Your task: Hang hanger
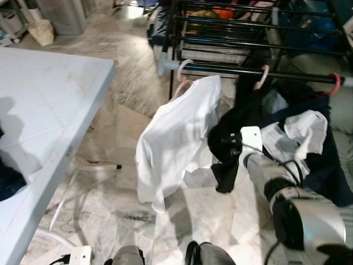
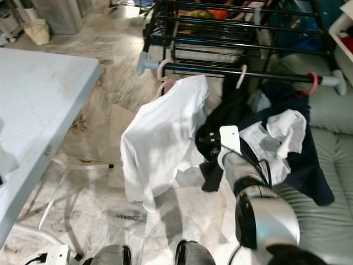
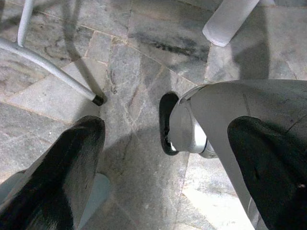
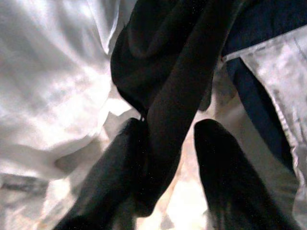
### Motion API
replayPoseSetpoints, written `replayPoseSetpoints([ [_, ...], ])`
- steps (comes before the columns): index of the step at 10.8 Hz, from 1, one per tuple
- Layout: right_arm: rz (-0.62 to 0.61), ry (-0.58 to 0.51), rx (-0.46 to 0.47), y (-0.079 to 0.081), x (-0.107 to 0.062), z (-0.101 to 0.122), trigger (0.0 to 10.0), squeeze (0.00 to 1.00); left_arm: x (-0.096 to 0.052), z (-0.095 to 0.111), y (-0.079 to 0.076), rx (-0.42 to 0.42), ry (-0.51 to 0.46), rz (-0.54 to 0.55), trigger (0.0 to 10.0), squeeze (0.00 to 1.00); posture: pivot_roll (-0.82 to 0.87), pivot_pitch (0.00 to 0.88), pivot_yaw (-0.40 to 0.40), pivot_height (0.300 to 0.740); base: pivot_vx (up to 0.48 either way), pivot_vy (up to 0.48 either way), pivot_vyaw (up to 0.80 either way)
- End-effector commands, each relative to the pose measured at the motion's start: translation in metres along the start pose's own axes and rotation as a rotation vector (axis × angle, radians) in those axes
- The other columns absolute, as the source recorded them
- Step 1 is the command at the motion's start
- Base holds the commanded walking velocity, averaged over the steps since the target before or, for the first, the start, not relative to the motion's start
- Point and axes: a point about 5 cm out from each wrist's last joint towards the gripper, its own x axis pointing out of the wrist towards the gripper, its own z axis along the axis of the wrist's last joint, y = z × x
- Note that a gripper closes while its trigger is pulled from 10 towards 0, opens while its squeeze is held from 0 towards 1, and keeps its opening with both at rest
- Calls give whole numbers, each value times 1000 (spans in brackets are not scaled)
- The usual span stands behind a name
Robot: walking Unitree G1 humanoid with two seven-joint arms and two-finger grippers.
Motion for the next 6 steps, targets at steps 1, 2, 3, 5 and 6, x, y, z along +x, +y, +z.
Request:
replayPoseSetpoints([
  [1, -19, -17, -7, -4, -1, -7, 10000, 1000, 1, 0, -3, 4, 6, -7, 10000, 0, 134, 106, -40, 740, 0, 0, 0],
  [2, -28, -44, -15, -3, -3, -15, 10000, 1000, 4, 4, -3, 15, 8, -10, 10000, 0, 115, 81, -32, 740, 0, 0, 0],
  [3, -20, -72, -55, 3, -6, -29, 10000, 1000, 7, 11, -3, 28, 4, -13, 10000, 0, 99, 59, -27, 740, 0, 0, 0],
  [5, -15, -69, -51, 17, -14, -62, 10000, 1000, 17, 30, -5, 53, -10, -30, 10000, 0, 62, 24, -9, 740, 0, 0, 0],
  [6, -30, -70, -50, 19, -18, -74, 10000, 1000, 22, 41, -9, 74, -22, -46, 10000, 0, 37, 18, 6, 740, 0, 0, 0],
])
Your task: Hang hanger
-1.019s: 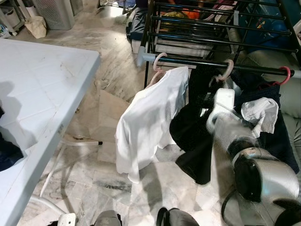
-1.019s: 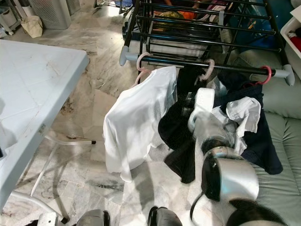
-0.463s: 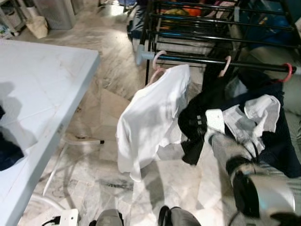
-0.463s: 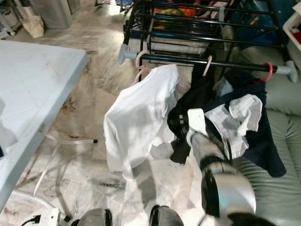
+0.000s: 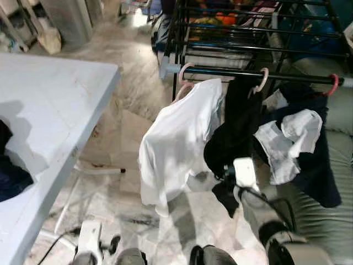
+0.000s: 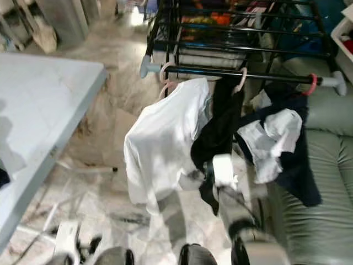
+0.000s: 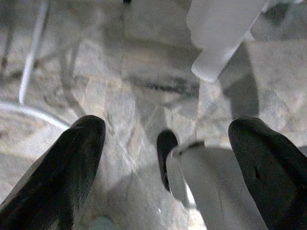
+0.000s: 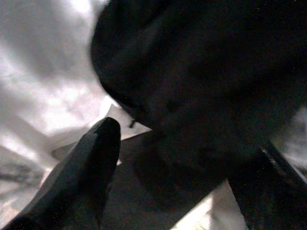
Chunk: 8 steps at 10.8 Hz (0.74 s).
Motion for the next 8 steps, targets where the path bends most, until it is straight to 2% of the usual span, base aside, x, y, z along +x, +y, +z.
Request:
replayPoseSetpoints([
  [1, -21, -30, 1, -2, -2, 0, 10000, 1000, 0, -4, -1, 20, 41, -6, 10000, 0, 26, 13, 13, 740, 0, 0, 0],
  [3, -46, 28, -2, -8, -11, -28, 10000, 1000, 9, 13, -7, 39, 22, -20, 10000, 0, -3, 16, 35, 740, 0, 0, 0],
  [4, -64, 150, 104, -12, -23, -60, 10000, 1000, 12, 20, -9, 37, 12, -27, 10000, 0, -18, 14, 51, 740, 0, 0, 0],
  [5, -55, 219, 130, -10, -31, -77, 10000, 1000, 13, 22, -11, 49, 14, -31, 10000, 0, -23, 10, 53, 740, 0, 0, 0],
  [6, -21, 308, 114, -5, -42, -99, 10000, 1000, 14, 25, -11, 56, 16, -31, 10000, 0, -28, 3, 57, 740, 0, 0, 0],
  [7, 17, 362, 64, 1, -50, -112, 10000, 1000, 15, 27, -11, 61, 17, -27, 10000, 0, -28, 0, 57, 740, 0, 0, 0],
  [8, 69, 454, 81, 10, -57, -124, 10000, 1000, 16, 29, -12, 71, 25, -20, 10000, 0, -27, 0, 59, 740, 0, 0, 0],
])
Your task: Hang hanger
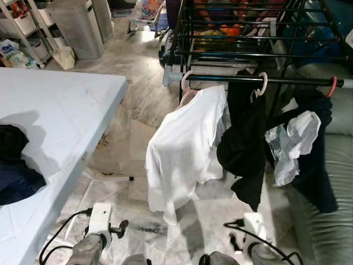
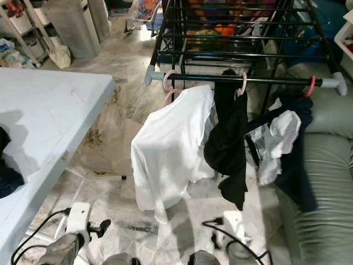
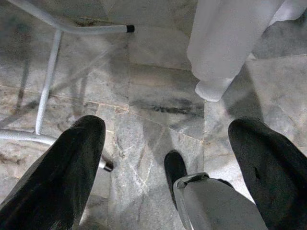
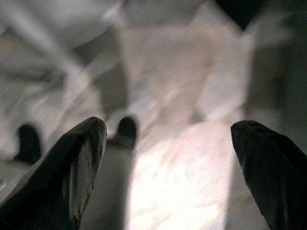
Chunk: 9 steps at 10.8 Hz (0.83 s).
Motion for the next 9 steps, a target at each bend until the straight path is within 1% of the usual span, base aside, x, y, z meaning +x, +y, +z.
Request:
replayPoseSetpoints([
  [1, 76, 40, -23, 11, 0, -6, 10000, 1000, 0, -6, -1, 12, 45, 7, 10000, 0, -25, 0, 51, 740, 0, 0, 0],
  [2, 72, 31, -33, 11, 0, -2, 10000, 1000, 0, -7, -3, 8, 60, 14, 10000, 0, -27, 0, 45, 740, 0, 0, 0],
  [3, 93, 26, -67, 11, 1, 3, 10000, 1000, 2, -5, -6, 25, 68, 13, 10000, 0, -21, 0, 28, 740, 0, 0, 0],
  [4, 116, 23, -113, 13, 2, 7, 10000, 682, 3, -4, -9, 50, 73, 8, 10000, 0, -20, 0, 21, 740, 0, 0, 0],
  [5, 121, 20, -147, 13, 2, 10, 10000, 447, 3, -3, -12, 60, 73, -1, 10000, 0, -18, 0, 16, 740, 0, 0, 0],
  [6, 129, 15, -181, 14, 3, 13, 10000, 0, 4, -2, -15, 82, 71, -14, 10000, 0, -17, 0, 10, 740, 0, 0, 0],
  [9, 140, 27, -216, 17, 3, 13, 10000, 0, 5, -2, -17, 89, 73, -11, 10000, 0, -16, 0, 8, 740, 0, 0, 0],
])
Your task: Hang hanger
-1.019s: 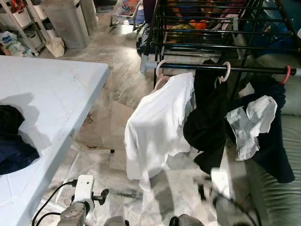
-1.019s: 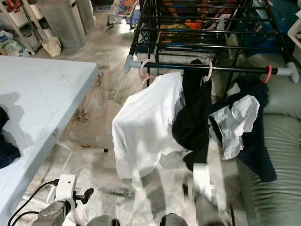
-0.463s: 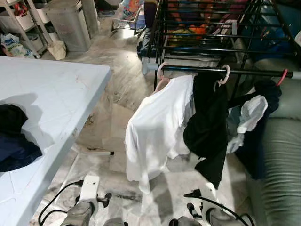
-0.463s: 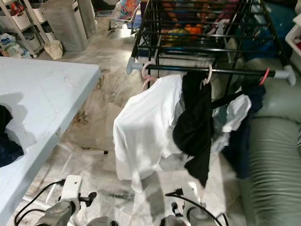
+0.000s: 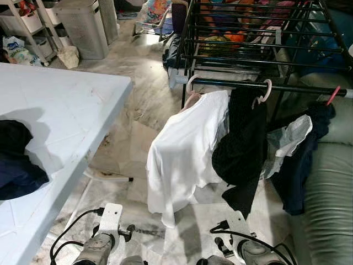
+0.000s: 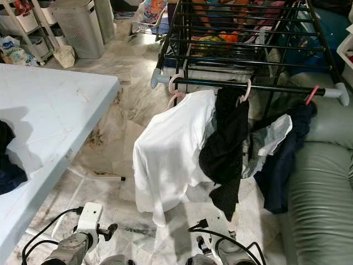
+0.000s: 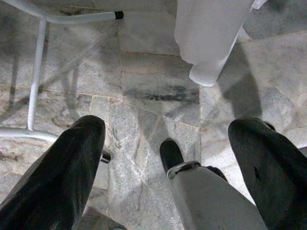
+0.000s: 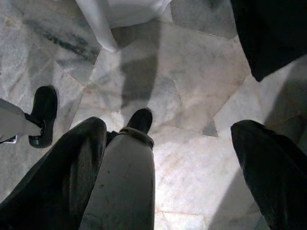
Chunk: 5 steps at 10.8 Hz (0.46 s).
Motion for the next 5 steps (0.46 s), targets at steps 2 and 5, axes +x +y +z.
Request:
replayPoseSetpoints([
  [2, 8, 9, -12, 3, 1, 1, 10000, 0, 0, 0, -1, 17, 6, 4, 10000, 0, -18, 0, 10, 740, 0, 0, 0],
  [5, 12, 14, -21, 4, 1, -1, 10000, 0, 1, 2, -2, 50, 8, -5, 10000, 0, -20, 0, 12, 740, 0, 0, 0],
])
